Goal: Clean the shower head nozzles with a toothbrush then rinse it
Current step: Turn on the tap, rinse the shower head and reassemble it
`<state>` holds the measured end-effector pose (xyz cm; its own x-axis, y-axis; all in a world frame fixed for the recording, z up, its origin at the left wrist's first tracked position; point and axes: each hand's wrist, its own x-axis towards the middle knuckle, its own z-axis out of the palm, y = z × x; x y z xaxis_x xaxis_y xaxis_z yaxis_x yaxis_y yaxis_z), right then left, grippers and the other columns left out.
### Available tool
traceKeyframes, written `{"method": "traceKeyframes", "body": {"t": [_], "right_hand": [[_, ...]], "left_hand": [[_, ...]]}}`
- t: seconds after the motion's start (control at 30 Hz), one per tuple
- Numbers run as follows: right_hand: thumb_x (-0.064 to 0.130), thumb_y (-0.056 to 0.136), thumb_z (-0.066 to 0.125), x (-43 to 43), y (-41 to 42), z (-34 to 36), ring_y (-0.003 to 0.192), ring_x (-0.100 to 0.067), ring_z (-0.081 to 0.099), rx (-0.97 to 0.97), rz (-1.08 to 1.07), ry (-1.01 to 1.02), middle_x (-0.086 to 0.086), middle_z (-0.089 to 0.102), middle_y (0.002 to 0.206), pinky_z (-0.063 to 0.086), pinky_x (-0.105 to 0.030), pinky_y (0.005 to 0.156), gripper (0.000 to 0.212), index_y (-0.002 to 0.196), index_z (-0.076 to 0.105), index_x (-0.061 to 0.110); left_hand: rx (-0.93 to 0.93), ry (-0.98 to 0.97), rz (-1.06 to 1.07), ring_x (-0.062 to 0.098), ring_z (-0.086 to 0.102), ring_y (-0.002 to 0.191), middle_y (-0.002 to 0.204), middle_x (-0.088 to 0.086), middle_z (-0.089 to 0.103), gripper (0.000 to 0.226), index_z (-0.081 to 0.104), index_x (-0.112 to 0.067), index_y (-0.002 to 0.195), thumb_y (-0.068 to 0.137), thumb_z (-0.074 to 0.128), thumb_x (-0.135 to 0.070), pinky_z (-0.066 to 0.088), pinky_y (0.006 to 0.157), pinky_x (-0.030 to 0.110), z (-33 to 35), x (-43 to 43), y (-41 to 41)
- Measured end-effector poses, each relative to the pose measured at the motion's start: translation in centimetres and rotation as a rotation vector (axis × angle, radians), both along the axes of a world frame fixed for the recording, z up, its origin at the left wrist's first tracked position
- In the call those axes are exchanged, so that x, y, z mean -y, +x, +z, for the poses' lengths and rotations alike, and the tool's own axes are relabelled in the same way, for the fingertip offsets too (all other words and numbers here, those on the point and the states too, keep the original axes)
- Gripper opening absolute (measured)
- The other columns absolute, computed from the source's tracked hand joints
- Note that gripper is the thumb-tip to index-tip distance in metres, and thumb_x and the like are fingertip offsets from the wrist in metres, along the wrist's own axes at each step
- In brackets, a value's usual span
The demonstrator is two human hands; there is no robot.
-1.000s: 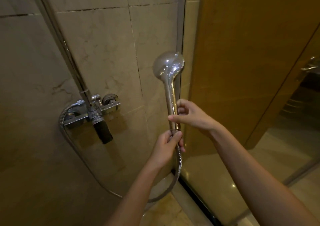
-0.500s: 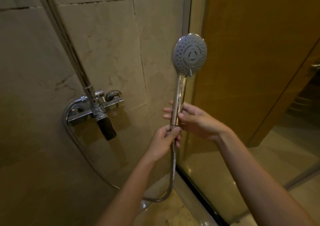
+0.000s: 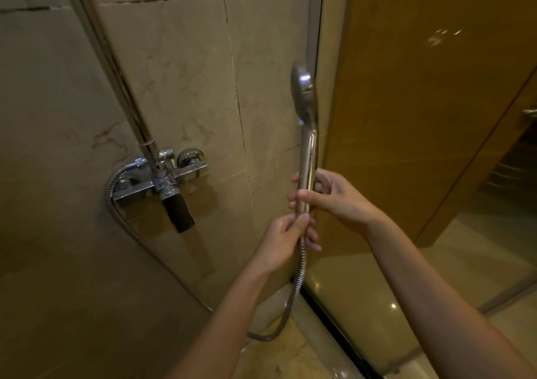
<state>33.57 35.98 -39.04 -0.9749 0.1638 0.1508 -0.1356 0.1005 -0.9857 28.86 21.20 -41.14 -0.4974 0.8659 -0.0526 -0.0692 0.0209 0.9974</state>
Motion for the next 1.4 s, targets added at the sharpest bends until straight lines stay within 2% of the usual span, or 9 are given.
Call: {"method": "traceKeyframes", "body": {"t": [0.13, 0.27, 0.33, 0.43, 0.53, 0.7, 0.87, 1.03, 1.4], "right_hand": [[0.043, 0.081, 0.065, 1.2, -0.5, -3.7, 0.052, -0.013, 0.057, 0.051, -0.344, -0.183, -0.001, 0.056, 0.061, 0.054, -0.03, 0.049, 0.029, 0.092, 0.053, 0.019], [0.032, 0.092, 0.056, 0.0, 1.0, -9.8, 0.048, -0.014, 0.05, 0.4, -0.184, -0.403, -0.005, 0.052, 0.066, 0.048, -0.027, 0.04, 0.025, 0.11, 0.042, 0.021], [0.018, 0.094, 0.054, -1.0, 1.7, -12.8, 0.043, -0.012, 0.044, 0.482, -0.182, -0.341, -0.006, 0.048, 0.066, 0.036, -0.021, 0.034, 0.018, 0.107, 0.042, 0.015], [0.001, 0.089, 0.055, -2.1, 2.3, -15.9, 0.055, -0.014, 0.051, 0.588, -0.162, -0.265, -0.007, 0.049, 0.078, 0.046, -0.023, 0.041, 0.043, 0.126, 0.043, 0.021], [0.006, 0.091, 0.057, -2.7, 2.3, -18.2, 0.054, -0.008, 0.056, 0.61, -0.153, -0.161, -0.004, 0.051, 0.081, 0.046, -0.017, 0.039, 0.052, 0.135, 0.037, 0.028], [0.026, 0.09, 0.061, -4.5, 2.0, -21.1, 0.04, -0.008, 0.045, 0.717, -0.181, 0.264, 0.002, 0.052, 0.058, 0.035, -0.021, 0.034, 0.011, 0.091, 0.056, 0.016], [0.011, 0.082, 0.064, -4.7, 0.7, -24.0, 0.045, -0.008, 0.048, 0.735, -0.219, 0.41, 0.002, 0.052, 0.056, 0.033, -0.009, 0.031, 0.022, 0.067, 0.052, 0.02], [0.01, 0.078, 0.066, -5.5, -0.7, -25.8, 0.045, -0.008, 0.047, 0.73, -0.229, 0.459, 0.004, 0.051, 0.052, 0.035, -0.019, 0.042, 0.025, 0.061, 0.05, 0.019], [0.014, 0.08, 0.067, -8.7, -1.2, -29.0, 0.054, -0.013, 0.053, 0.749, -0.111, 0.559, -0.003, 0.058, 0.065, 0.036, -0.022, 0.048, 0.007, 0.082, 0.061, 0.014]], "left_hand": [[0.023, -0.407, -0.234, 0.015, 0.063, 0.095, 0.117, 0.02, 0.061, 0.044, 0.051, -0.007, 0.119, 0.097, 0.029, -0.038, 0.05, 0.066, 0.011, -1.6, 0.9, -2.2], [0.234, -0.553, 0.344, 0.026, 0.05, 0.122, 0.143, 0.011, 0.041, 0.065, 0.029, -0.012, 0.141, 0.09, 0.038, -0.051, 0.04, 0.095, 0.036, -6.2, 6.7, -7.5], [0.228, -0.433, 0.677, 0.025, 0.051, 0.118, 0.139, 0.008, 0.041, 0.058, 0.035, -0.018, 0.136, 0.088, 0.044, -0.05, 0.039, 0.096, 0.038, -7.0, 8.7, -10.2], [0.213, -0.366, 0.802, 0.023, 0.047, 0.123, 0.144, 0.005, 0.037, 0.068, 0.032, -0.015, 0.139, 0.085, 0.047, -0.054, 0.037, 0.102, 0.038, -7.1, 9.6, -12.7], [0.051, -0.339, 0.952, 0.017, 0.05, 0.109, 0.133, 0.008, 0.051, 0.059, 0.042, -0.01, 0.131, 0.086, 0.051, -0.048, 0.039, 0.09, 0.032, -7.4, 9.8, -13.9], [-0.134, -0.248, 0.981, 0.025, 0.062, 0.104, 0.099, 0.001, 0.065, 0.016, 0.061, -0.024, 0.09, 0.089, 0.052, -0.037, 0.047, 0.094, 0.039, -8.1, 9.9, -14.6], [-0.175, -0.199, 1.064, 0.021, 0.069, 0.082, 0.08, -0.002, 0.067, 0.017, 0.059, -0.018, 0.085, 0.089, 0.054, -0.034, 0.054, 0.082, 0.038, -8.4, 9.5, -14.3], [-0.175, -0.151, 1.097, 0.001, 0.069, 0.063, 0.079, -0.001, 0.067, 0.012, 0.056, -0.022, 0.082, 0.089, 0.054, -0.032, 0.053, 0.057, 0.013, -8.1, 9.3, -13.5], [-0.154, -0.157, 1.033, 0.005, 0.07, 0.064, 0.082, 0.005, 0.068, 0.019, 0.056, -0.016, 0.085, 0.09, 0.051, -0.034, 0.051, 0.055, 0.012, -7.5, 9.7, -13.2]]}}
